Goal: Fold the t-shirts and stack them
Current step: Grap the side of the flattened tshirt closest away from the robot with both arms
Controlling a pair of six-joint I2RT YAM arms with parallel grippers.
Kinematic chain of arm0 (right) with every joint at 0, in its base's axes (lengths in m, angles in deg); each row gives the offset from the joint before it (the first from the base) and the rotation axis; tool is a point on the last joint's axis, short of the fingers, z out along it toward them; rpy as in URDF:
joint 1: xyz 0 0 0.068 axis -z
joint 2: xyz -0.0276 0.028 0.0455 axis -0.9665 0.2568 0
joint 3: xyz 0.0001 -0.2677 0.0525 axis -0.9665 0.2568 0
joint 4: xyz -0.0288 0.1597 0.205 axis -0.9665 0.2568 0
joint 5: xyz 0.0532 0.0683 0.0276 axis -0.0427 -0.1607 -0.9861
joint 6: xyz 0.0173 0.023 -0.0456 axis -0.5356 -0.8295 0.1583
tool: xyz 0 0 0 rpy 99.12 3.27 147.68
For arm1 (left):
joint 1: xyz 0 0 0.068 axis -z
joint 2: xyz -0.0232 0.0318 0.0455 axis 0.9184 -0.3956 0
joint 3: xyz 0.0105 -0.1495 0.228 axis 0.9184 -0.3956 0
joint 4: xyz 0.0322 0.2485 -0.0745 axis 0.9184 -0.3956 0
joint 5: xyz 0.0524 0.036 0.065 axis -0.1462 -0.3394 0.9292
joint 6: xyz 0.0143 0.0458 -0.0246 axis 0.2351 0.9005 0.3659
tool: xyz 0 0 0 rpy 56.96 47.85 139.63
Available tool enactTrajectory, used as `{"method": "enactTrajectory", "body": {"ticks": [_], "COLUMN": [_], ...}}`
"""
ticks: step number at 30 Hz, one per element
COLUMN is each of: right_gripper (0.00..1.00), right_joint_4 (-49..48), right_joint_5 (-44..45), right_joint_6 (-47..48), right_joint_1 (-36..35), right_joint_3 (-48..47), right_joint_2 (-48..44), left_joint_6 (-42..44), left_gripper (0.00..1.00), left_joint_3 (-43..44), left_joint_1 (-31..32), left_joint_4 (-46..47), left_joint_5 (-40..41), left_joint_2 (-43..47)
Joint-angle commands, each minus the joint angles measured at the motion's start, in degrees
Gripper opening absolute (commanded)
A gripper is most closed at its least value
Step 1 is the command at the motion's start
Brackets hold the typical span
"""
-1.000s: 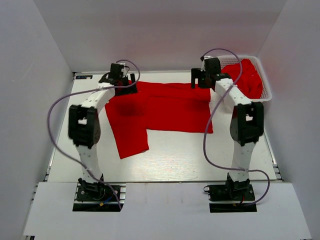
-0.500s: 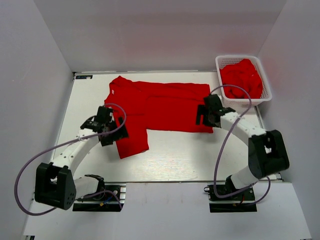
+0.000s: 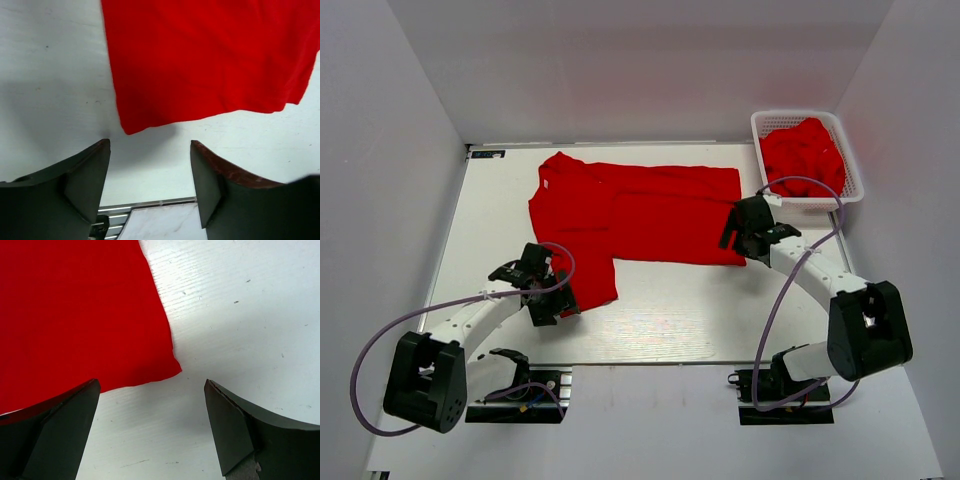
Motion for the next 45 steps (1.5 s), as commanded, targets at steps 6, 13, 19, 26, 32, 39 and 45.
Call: {"method": "enactTrajectory", "body": {"ticks": [6,13,19,26,32,39,45], "right_gripper": [0.90,0.90,0.90,0.90,0.90,0.90,0.90], "right_joint_4": [1.81,2.25,2.87,3.05,3.75,2.52,-0.46], "right_joint_5": [2.27,2.35,1.92,2.71,2.09,-0.37,-0.20], "right_joint_6": [-1.78,-1.17,-0.38,0.06,0.15,-0.37,-2.13], "right_joint_1": [0.19,0.19,0.28,0.19,0.10,0.01,0.01], "right_joint_3": [-1.39,-1.39,-0.51,0.01,0.36,2.30,2.39], "right_joint_2": [2.06,2.14,1.36,1.09,1.27,1.26,4.16], "left_joint_6": [-1.77,-2.30,-2.30,-2.30,-1.07,1.22,1.74], "left_gripper": [0.50,0.42,0.42,0.34,0.09,0.00,0.00], "left_joint_3": [-2.04,-2.57,-0.29,1.03,1.03,1.64,3.58], "left_joint_1": [0.91,0.91,0.91,0.91,0.91,0.91,0.91], "left_joint_4": [4.96,5.58,3.39,3.20,6.36,8.39,8.92], "left_joint_5": [0.95,3.59,7.28,9.32,5.71,4.56,4.04], "left_joint_2": [-0.81,-1.87,-4.15,-4.15,-6.44,-6.44,-5.21]}}
